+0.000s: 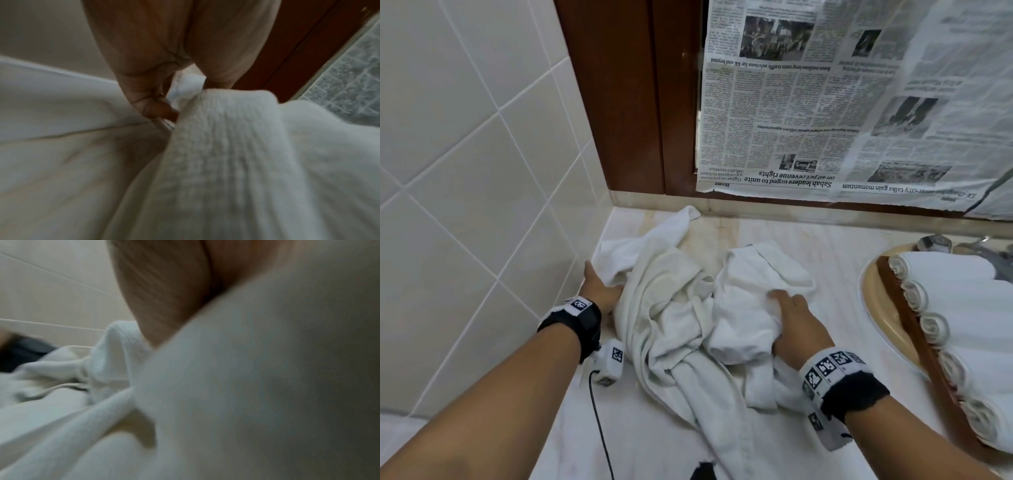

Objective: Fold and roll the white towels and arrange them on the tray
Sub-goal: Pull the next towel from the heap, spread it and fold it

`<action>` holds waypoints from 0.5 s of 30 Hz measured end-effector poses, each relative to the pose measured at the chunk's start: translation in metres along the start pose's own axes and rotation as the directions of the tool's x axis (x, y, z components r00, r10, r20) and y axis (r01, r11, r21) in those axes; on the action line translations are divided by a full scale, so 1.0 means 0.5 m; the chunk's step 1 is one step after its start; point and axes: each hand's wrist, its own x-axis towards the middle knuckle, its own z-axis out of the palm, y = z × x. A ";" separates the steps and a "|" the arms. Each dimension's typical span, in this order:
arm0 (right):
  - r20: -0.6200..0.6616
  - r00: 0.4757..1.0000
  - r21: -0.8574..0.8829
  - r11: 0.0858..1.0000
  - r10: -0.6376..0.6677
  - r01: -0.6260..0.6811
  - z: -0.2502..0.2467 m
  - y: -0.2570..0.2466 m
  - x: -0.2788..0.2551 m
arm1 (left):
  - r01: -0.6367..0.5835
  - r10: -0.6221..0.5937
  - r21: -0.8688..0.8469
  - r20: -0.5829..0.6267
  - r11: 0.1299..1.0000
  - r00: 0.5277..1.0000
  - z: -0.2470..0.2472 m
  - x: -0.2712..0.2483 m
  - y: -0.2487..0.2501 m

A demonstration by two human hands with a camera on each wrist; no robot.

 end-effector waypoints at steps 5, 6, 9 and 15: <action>0.292 0.895 -0.269 0.869 -0.338 0.416 0.013 -0.107 -0.064 | -0.213 0.200 0.328 0.075 0.920 0.977 0.001 0.026 0.084; 0.353 0.859 -0.290 0.829 -0.372 0.478 0.023 -0.119 -0.071 | -0.240 0.230 0.252 0.067 0.938 0.971 0.000 0.020 0.113; 0.426 0.794 -0.350 0.731 -0.433 0.586 0.074 -0.131 -0.063 | -0.306 0.308 -0.053 0.028 0.950 0.951 -0.014 -0.030 0.202; 0.416 0.813 -0.424 0.703 -0.408 0.570 0.117 -0.177 0.031 | -0.377 0.339 -0.492 -0.169 0.785 0.925 -0.120 -0.201 0.281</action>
